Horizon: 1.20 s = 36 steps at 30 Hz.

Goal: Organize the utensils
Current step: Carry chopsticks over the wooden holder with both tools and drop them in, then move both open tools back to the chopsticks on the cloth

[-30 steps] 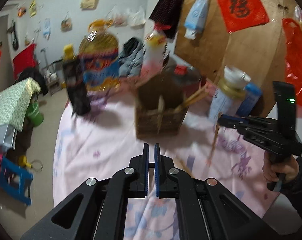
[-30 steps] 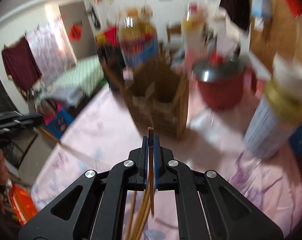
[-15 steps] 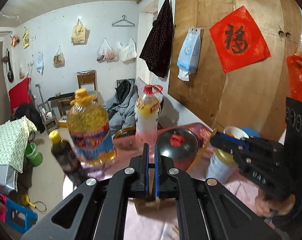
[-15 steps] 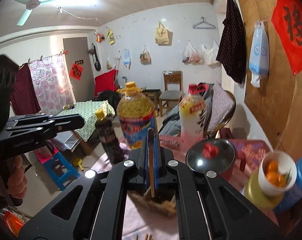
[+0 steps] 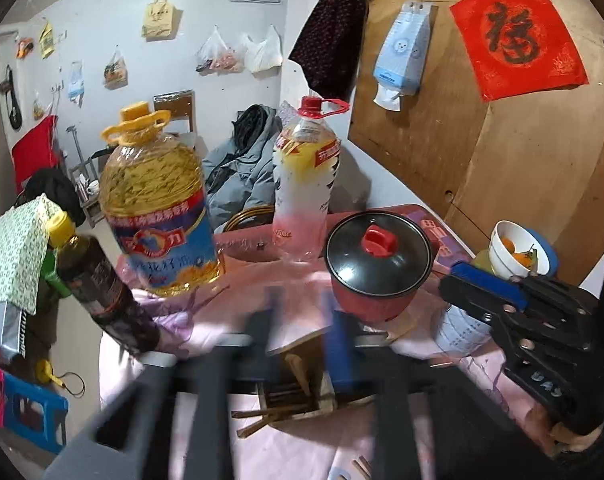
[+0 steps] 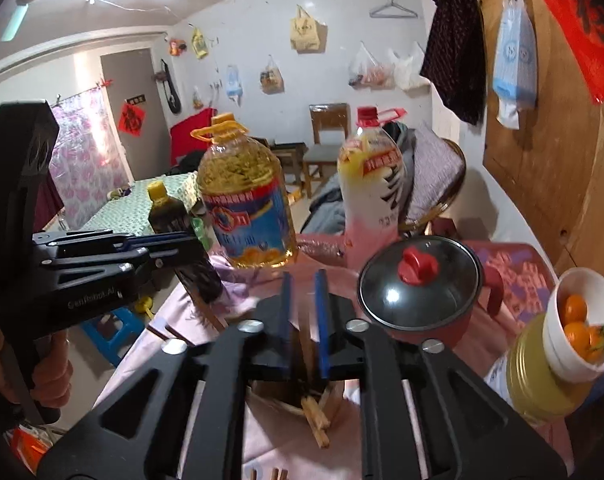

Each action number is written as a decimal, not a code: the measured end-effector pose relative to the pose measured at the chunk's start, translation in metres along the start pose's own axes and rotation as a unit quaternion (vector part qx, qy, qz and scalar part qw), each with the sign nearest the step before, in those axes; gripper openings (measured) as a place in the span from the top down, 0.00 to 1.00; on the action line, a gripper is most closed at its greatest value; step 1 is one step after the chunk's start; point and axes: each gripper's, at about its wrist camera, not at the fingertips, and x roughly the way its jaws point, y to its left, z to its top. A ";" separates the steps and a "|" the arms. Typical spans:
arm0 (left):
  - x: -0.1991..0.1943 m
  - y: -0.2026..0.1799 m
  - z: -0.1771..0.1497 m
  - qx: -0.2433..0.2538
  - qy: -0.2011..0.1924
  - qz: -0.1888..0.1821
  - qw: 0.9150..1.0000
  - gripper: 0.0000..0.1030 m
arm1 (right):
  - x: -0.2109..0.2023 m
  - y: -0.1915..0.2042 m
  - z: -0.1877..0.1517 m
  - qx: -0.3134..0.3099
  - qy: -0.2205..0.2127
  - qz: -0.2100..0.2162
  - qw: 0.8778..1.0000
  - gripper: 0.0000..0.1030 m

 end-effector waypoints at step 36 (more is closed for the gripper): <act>-0.061 0.008 -0.330 -0.150 0.173 0.000 0.973 0.06 | -0.120 0.012 -0.314 0.072 0.199 -0.097 0.972 0.39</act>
